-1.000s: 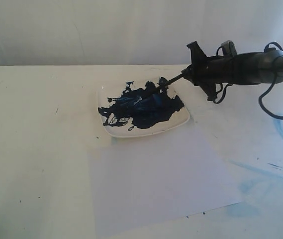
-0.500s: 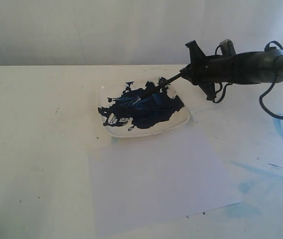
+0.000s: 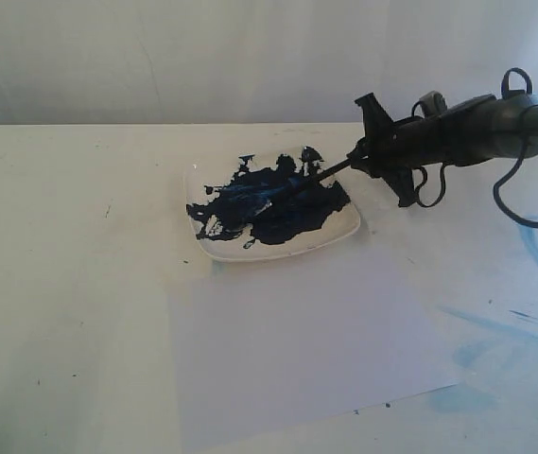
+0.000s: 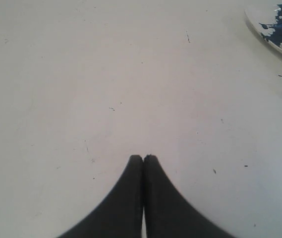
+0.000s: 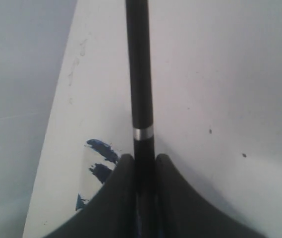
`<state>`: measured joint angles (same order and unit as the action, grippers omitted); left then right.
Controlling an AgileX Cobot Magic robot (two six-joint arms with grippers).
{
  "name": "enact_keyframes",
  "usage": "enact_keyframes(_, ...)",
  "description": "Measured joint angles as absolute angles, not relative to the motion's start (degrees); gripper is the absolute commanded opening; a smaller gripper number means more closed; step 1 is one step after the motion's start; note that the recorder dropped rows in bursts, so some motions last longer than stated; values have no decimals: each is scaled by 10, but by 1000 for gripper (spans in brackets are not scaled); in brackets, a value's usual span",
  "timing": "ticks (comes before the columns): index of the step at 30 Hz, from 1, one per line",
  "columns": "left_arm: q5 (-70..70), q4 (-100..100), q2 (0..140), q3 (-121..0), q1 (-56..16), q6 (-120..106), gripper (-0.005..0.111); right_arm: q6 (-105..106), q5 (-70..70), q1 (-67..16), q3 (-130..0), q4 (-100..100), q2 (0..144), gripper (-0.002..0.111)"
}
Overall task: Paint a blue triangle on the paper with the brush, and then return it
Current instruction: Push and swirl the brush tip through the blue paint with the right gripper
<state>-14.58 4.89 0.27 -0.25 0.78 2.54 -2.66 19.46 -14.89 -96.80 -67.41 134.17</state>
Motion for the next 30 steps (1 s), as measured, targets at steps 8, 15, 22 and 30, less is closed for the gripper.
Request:
enact_keyframes(8, -146, 49, 3, -2, 8, 25, 0, -174, 218, -149, -967, -521, 1319, 0)
enact_keyframes(15, -146, 49, 3, -2, 8, 25, 0, -267, 236, -149, -967, -444, 1318, 0)
enact_keyframes(22, -146, 49, 3, -2, 8, 25, 0, -309, 236, -149, -967, -408, 1318, 0)
enact_keyframes(30, -146, 49, 3, -2, 8, 25, 0, -310, 232, -149, -967, -404, 1318, 0)
